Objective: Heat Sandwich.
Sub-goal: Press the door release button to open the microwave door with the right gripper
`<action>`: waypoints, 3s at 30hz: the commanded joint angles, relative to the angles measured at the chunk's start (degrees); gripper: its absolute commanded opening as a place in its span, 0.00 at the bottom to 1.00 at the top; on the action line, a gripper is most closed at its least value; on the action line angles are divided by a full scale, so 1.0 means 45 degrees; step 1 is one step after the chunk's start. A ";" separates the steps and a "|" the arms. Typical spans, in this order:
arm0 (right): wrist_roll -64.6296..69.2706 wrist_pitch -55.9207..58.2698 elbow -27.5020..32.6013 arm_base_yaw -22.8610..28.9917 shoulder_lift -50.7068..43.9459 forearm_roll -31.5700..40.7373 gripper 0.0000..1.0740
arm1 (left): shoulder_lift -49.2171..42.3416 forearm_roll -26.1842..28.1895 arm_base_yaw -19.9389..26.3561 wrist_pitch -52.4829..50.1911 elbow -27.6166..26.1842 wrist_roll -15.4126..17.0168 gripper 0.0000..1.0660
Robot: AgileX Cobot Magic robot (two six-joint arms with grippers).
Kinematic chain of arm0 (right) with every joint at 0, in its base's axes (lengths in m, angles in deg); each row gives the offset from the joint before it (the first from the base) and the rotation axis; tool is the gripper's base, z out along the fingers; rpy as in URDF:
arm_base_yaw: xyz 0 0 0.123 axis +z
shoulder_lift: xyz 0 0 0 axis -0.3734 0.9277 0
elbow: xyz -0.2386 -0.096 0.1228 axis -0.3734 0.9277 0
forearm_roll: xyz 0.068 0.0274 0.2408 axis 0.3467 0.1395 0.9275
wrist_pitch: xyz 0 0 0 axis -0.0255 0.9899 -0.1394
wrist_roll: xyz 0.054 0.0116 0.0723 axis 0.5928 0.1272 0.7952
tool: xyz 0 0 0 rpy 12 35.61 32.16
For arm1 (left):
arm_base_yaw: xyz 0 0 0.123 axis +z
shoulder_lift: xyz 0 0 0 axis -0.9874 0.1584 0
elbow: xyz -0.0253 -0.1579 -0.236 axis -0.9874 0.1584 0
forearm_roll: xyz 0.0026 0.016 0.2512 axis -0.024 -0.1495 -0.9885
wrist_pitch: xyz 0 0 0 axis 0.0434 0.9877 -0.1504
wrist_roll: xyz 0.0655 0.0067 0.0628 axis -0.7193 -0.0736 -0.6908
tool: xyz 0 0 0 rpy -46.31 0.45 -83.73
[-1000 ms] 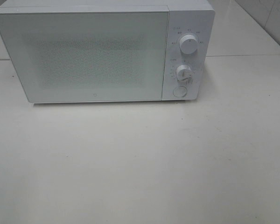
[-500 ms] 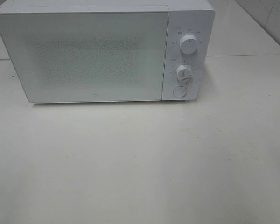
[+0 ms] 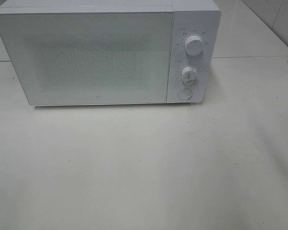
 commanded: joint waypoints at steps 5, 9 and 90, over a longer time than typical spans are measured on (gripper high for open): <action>0.0013 -0.1986 -0.0013 -0.0064 0.1222 -0.0102 0.71 | -0.0242 0.0013 0.0051 -0.0115 0.0038 0.0013 0.91; 0.0013 -0.3845 -0.0013 -0.0064 0.2648 -0.0115 0.71 | -0.0242 0.0013 0.0051 -0.0115 0.0038 0.0013 0.91; 0.7805 -1.4604 0.0828 0.7232 1.2261 0.9613 0.71 | -0.0242 0.0025 0.0051 -0.0115 0.0038 0.0000 0.91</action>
